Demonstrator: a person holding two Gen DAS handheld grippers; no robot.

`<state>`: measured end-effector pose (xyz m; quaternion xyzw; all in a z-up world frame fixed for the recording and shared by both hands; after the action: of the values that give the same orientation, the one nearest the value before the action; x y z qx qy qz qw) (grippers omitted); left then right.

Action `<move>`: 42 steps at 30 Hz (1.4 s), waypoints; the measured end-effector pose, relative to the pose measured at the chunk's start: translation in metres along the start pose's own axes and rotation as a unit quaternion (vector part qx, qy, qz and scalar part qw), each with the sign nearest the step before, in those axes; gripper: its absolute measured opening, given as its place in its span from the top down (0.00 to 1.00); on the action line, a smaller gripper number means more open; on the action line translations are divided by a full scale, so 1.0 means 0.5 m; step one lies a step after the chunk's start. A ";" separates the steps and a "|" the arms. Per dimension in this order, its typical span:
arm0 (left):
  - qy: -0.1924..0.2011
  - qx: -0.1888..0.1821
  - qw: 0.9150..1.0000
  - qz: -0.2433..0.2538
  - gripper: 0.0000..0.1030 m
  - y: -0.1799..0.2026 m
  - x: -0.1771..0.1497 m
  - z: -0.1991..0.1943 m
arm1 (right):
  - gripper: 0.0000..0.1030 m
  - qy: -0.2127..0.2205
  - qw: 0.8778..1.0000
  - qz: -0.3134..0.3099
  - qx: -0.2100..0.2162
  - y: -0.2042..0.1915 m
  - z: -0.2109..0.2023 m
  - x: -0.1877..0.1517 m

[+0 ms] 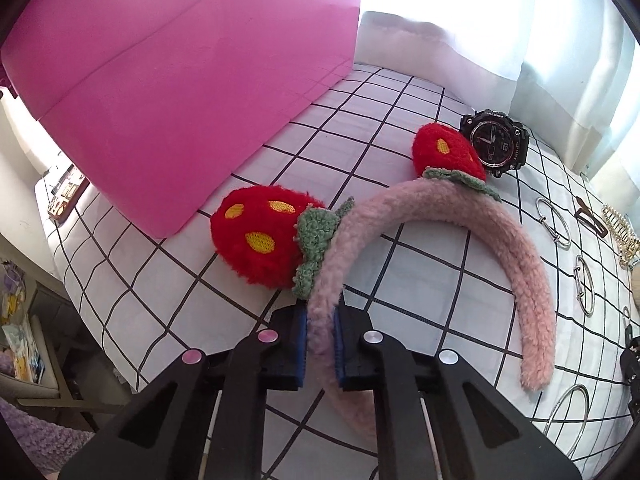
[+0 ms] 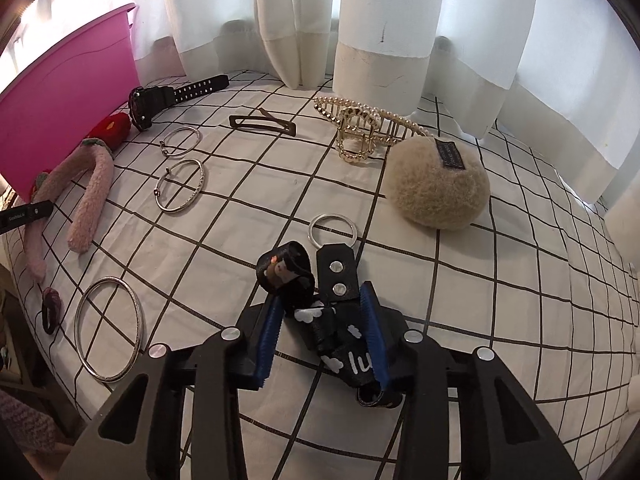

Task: Organize jewelry
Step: 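Close the left tool on the headband while the right tool grasps the keychain strap, then carry both items over the pink tub and open both tools to drop them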

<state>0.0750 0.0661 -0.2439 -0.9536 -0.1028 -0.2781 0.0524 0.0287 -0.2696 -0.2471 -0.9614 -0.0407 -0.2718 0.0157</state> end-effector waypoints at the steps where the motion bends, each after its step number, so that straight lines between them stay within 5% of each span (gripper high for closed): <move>1: -0.001 -0.002 1.000 -0.005 0.90 -0.003 0.001 -0.004 | 0.79 0.001 1.000 0.004 0.005 0.000 -0.005 0.001; 15: 0.024 -0.046 0.999 -0.003 0.90 0.013 0.021 -0.155 | 0.79 0.025 0.997 0.031 0.063 -0.024 -0.096 0.060; 24: 0.079 -0.077 0.994 -0.005 0.90 0.006 0.136 -0.294 | 0.79 0.090 0.991 0.013 0.095 -0.103 -0.232 0.196; 35: 0.170 -0.045 0.984 -0.030 0.90 -0.159 0.346 -0.394 | 0.79 0.163 0.971 -0.048 0.169 -0.329 -0.288 0.447; 42: 0.166 0.004 0.985 -0.053 0.90 -0.311 0.424 -0.337 | 0.79 0.159 0.957 -0.110 0.216 -0.535 -0.245 0.588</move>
<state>0.1272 0.2264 0.0191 -0.8871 -0.1443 -0.4346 0.0579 0.1915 0.0108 0.0132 -0.8693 -0.2007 -0.4057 0.1988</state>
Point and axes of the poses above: each gripper's, at about its wrist camera, not at the fingertips, and z roughly the way its jaws point, y to its right, x to its top, the point moved 8 cm from there along z, roughly the way its jaws point, and after that the axes turned 1 degree about x, right-handed, at the moved point
